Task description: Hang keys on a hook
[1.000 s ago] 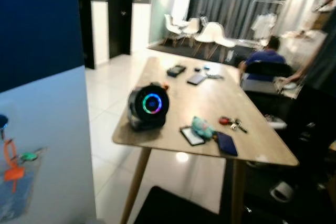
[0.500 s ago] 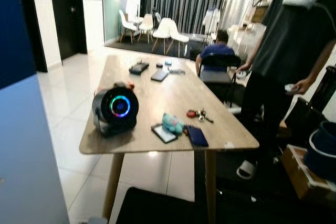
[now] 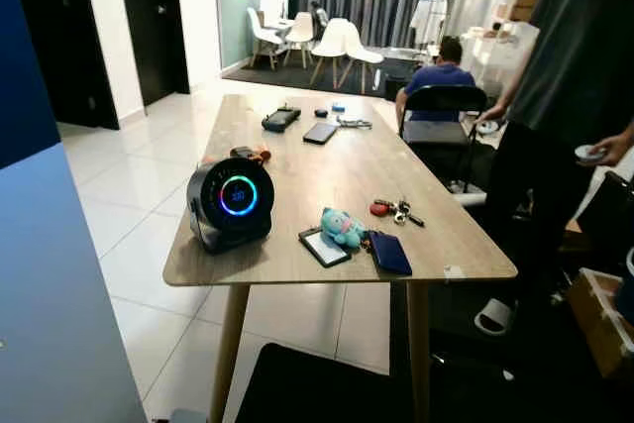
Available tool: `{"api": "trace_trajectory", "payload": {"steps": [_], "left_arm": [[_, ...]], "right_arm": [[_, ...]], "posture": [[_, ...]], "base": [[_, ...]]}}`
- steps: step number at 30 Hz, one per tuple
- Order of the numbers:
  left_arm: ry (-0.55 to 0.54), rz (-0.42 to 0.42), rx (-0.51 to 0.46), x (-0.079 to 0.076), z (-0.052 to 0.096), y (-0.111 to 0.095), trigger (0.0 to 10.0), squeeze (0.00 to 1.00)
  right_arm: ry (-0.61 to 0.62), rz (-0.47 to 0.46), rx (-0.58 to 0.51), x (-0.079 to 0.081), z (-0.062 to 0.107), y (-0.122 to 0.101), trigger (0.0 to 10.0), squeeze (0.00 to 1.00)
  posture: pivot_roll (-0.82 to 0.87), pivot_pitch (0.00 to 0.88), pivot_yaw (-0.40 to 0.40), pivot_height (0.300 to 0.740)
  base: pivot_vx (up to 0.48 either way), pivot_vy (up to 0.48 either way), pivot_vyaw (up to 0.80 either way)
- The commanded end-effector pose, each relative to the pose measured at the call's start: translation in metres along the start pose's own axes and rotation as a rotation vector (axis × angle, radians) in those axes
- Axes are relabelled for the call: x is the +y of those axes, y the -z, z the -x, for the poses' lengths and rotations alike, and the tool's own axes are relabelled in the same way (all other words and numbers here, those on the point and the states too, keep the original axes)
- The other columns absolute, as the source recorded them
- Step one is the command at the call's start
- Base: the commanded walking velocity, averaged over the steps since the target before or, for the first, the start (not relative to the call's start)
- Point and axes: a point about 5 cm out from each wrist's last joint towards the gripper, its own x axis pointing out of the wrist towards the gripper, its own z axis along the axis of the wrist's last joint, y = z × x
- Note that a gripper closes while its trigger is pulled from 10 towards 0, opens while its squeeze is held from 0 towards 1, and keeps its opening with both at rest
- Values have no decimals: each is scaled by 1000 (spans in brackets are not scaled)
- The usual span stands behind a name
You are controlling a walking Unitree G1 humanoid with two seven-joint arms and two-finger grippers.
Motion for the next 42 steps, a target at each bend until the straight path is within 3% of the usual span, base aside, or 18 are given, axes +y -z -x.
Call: {"api": "trace_trajectory", "payload": {"steps": [1, 8, 24, 30, 42], "left_arm": [[15, -10, 4, -4, 0, 1, 10000, 0], [20, -21, 7, -4, 1, 2, 10000, 0], [46, -43, 21, -3, 0, 2, 10000, 0], [70, -64, 4, -6, -1, -1, 10000, 0], [50, -23, 29, -10, -3, 1, 10000, 0]], "right_arm": [[-1, 11, 12, 0, 1, 4, 10000, 0], [1, 14, 22, -1, 2, 7, 10000, 0], [-3, 12, 24, 1, 3, 8, 10000, 0], [37, -3, 17, -10, 4, 9, 10000, 0], [42, -1, 36, -12, 5, 13, 10000, 0]], "posture": [[50, 25, -37, 740], [50, 19, -31, 740], [55, 14, -23, 740], [51, 21, -20, 740], [51, 28, -26, 740]], "base": [[0, -465, 0], [0, -443, 0], [0, 0, 0], [0, 0, 0], [0, 0, 0]]}}
